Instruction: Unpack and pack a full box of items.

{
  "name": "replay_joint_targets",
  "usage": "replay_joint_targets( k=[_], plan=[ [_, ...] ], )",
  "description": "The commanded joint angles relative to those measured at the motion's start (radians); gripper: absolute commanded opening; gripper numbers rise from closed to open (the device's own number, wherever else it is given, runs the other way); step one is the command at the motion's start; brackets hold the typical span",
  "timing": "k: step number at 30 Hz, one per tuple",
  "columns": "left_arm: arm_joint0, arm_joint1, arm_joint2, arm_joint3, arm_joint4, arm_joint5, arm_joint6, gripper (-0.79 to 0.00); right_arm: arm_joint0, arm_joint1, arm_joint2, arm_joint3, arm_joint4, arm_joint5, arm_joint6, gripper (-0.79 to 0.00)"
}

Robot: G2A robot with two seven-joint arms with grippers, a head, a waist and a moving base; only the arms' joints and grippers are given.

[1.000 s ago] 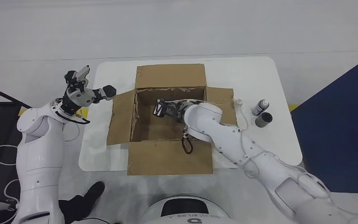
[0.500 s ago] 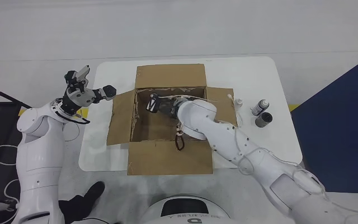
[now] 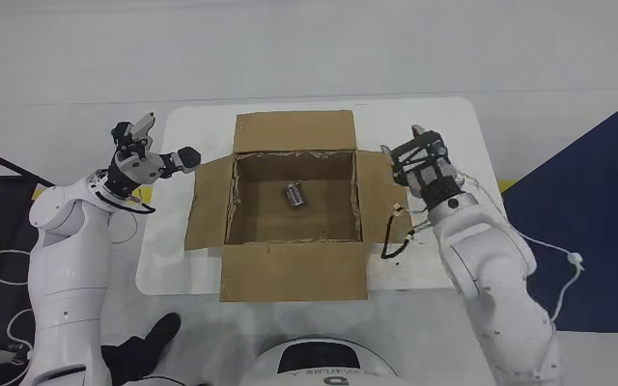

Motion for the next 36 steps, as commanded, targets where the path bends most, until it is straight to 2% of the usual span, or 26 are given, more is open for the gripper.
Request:
replay_joint_targets(
  k=[1, 5, 6, 8, 11, 17, 27, 36],
  plan=[
    [0.000, 0.000, 0.000, 0.000, 0.000, 0.000, 0.000, 0.000, -0.091, 0.001, 0.120, 0.018, 0.059, 0.030, -0.041, -0.400],
    [0.000, 0.000, 0.000, 0.000, 0.000, 0.000, 0.000, 0.000, -0.193, 0.000, 0.268, 0.087, 0.201, 0.047, -0.080, -0.391],
    [0.000, 0.000, 0.000, 0.000, 0.000, 0.000, 0.000, 0.000, -0.207, 0.001, 0.301, 0.117, 0.219, 0.043, -0.058, -0.357],
    [0.000, 0.000, 0.000, 0.000, 0.000, 0.000, 0.000, 0.000, -0.215, 0.002, 0.340, 0.150, 0.259, 0.030, -0.021, -0.397],
    [0.000, 0.000, 0.000, 0.000, 0.000, 0.000, 0.000, 0.000, -0.208, 0.006, 0.374, 0.198, 0.272, 0.015, 0.041, -0.416],
    [0.000, 0.000, 0.000, 0.000, 0.000, 0.000, 0.000, 0.000, -0.154, 0.009, 0.353, 0.259, 0.256, 0.002, 0.144, -0.459],
    [0.000, 0.000, 0.000, 0.000, 0.000, 0.000, 0.000, 0.000, -0.021, 0.014, 0.282, 0.357, 0.202, 0.000, 0.290, -0.471],
    [0.000, 0.000, 0.000, 0.000, 0.000, 0.000, 0.000, 0.000, 0.052, 0.018, 0.268, 0.430, 0.228, -0.026, 0.389, -0.483]
  ],
)
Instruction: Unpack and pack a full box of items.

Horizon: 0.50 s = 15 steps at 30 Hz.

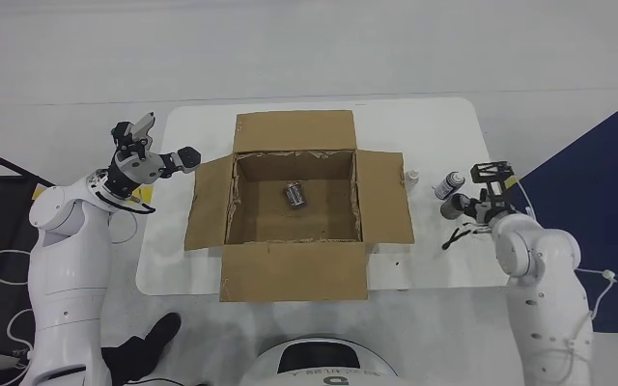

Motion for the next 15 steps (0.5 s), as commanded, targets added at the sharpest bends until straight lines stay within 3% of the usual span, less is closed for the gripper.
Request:
replay_joint_targets(
  k=[1, 12, 15],
  plan=[
    [0.000, 0.000, 0.000, 0.000, 0.000, 0.000, 0.000, 0.000, 0.018, 0.001, -0.005, 0.018, 0.003, -0.010, 0.030, -0.486],
    [0.000, 0.000, 0.000, 0.000, 0.000, 0.000, 0.000, 0.000, 0.130, 0.005, -0.054, 0.131, 0.007, -0.029, 0.117, -0.511],
    [0.000, 0.000, 0.000, 0.000, 0.000, 0.000, 0.000, 0.000, 0.153, 0.006, -0.066, 0.155, 0.016, -0.034, 0.138, -0.554]
  ],
)
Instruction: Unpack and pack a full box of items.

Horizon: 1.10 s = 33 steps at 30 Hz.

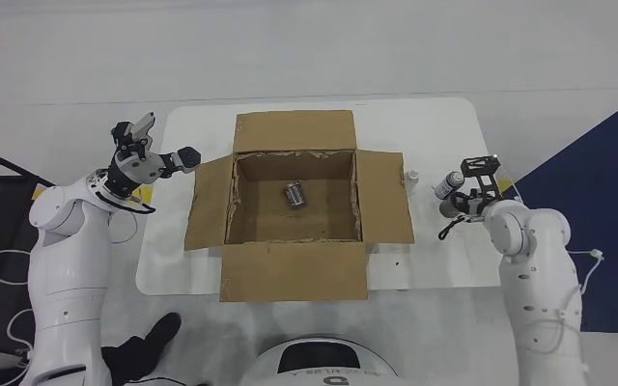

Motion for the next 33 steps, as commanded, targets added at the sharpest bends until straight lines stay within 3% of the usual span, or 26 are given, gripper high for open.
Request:
replay_joint_targets(
  k=[1, 4, 6, 16, 27, 33],
  plan=[
    [0.000, 0.000, 0.000, 0.000, 0.000, 0.000, 0.000, 0.000, 0.012, 0.000, -0.005, 0.012, 0.005, -0.002, 0.011, -0.573],
    [0.000, 0.000, 0.000, 0.000, 0.000, 0.000, 0.000, 0.000, 0.021, 0.002, -0.009, 0.023, 0.013, -0.005, 0.024, -0.646],
    [0.000, 0.000, 0.000, 0.000, 0.000, 0.000, 0.000, 0.000, 0.020, 0.003, -0.006, 0.025, 0.018, -0.005, 0.023, -0.773],
    [0.000, 0.000, 0.000, 0.000, 0.000, 0.000, 0.000, 0.000, -0.086, 0.007, 0.063, -0.069, 0.060, 0.029, -0.083, -0.785],
    [0.000, 0.000, 0.000, 0.000, 0.000, 0.000, 0.000, 0.000, -0.480, -0.019, 0.243, -0.442, 0.175, 0.107, -0.653, -0.785],
    [0.000, 0.000, 0.000, 0.000, 0.000, 0.000, 0.000, 0.000, -0.642, -0.031, 0.222, -0.656, 0.115, -0.029, -0.988, -0.785]
  ],
)
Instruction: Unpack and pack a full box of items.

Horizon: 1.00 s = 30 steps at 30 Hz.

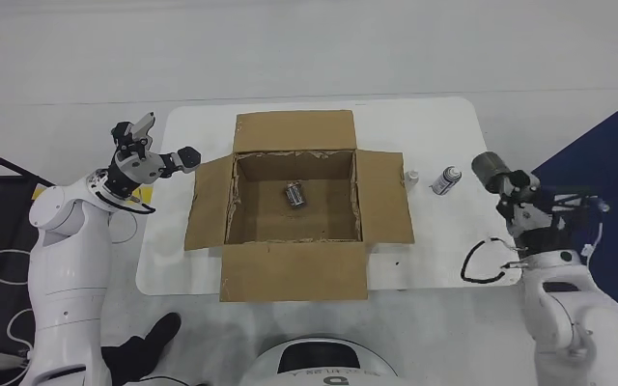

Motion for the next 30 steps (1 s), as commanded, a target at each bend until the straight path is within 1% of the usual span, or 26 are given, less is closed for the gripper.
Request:
replay_joint_targets(
  k=[1, 2, 4, 5, 7, 8, 11, 14, 15, 17, 20, 23, 25, 26, 29, 30],
  plan=[
    [0.000, 0.000, 0.000, 0.000, 0.000, 0.000, 0.000, 0.000, -0.018, 0.002, -0.033, -0.043, -0.065, -0.077, -0.063, -0.785],
    [0.000, 0.000, 0.000, 0.000, 0.000, 0.000, 0.000, 0.000, 0.003, 0.006, -0.070, -0.043, -0.104, -0.146, -0.085, -0.785],
    [0.000, 0.000, 0.000, 0.000, 0.000, 0.000, 0.000, 0.000, 0.078, 0.016, -0.165, -0.043, -0.201, -0.273, -0.053, -0.785],
    [0.000, 0.000, 0.000, 0.000, 0.000, 0.000, 0.000, 0.000, 0.128, 0.020, -0.224, -0.043, -0.259, -0.322, 0.005, -0.785],
    [0.000, 0.000, 0.000, 0.000, 0.000, 0.000, 0.000, 0.000, 0.241, 0.023, -0.368, -0.043, -0.322, -0.390, 0.114, -0.785],
    [0.000, 0.000, 0.000, 0.000, 0.000, 0.000, 0.000, 0.000, 0.295, 0.021, -0.431, -0.043, -0.346, -0.395, 0.175, -0.785],
    [0.000, 0.000, 0.000, 0.000, 0.000, 0.000, 0.000, 0.000, 0.450, 0.010, -0.607, -0.005, -0.382, -0.382, 0.347, -0.785],
    [0.000, 0.000, 0.000, 0.000, 0.000, 0.000, 0.000, 0.000, 0.607, -0.009, -0.760, 0.089, -0.388, -0.357, 0.508, -0.785],
    [0.000, 0.000, 0.000, 0.000, 0.000, 0.000, 0.000, 0.000, 0.656, -0.017, -0.800, 0.131, -0.379, -0.336, 0.565, -0.785],
    [0.000, 0.000, 0.000, 0.000, 0.000, 0.000, 0.000, 0.000, 0.756, -0.038, -0.881, 0.232, -0.311, -0.293, 0.706, -0.785],
    [0.000, 0.000, 0.000, 0.000, 0.000, 0.000, 0.000, 0.000, 0.905, -0.072, -0.985, 0.363, -0.259, -0.202, 0.859, -0.785],
    [0.000, 0.000, 0.000, 0.000, 0.000, 0.000, 0.000, 0.000, 1.020, -0.103, -1.062, 0.471, -0.277, -0.104, 0.955, -0.785],
    [0.000, 0.000, 0.000, 0.000, 0.000, 0.000, 0.000, 0.000, 1.078, -0.122, -1.099, 0.537, -0.252, -0.070, 1.008, -0.785],
    [0.000, 0.000, 0.000, 0.000, 0.000, 0.000, 0.000, 0.000, 1.108, -0.130, -1.114, 0.571, -0.263, -0.052, 1.045, -0.785],
    [0.000, 0.000, 0.000, 0.000, 0.000, 0.000, 0.000, 0.000, 1.169, -0.154, -1.167, 0.660, -0.304, 0.004, 1.132, -0.785],
    [0.000, 0.000, 0.000, 0.000, 0.000, 0.000, 0.000, 0.000, 1.177, -0.162, -1.186, 0.686, -0.285, 0.001, 1.153, -0.785]
  ],
)
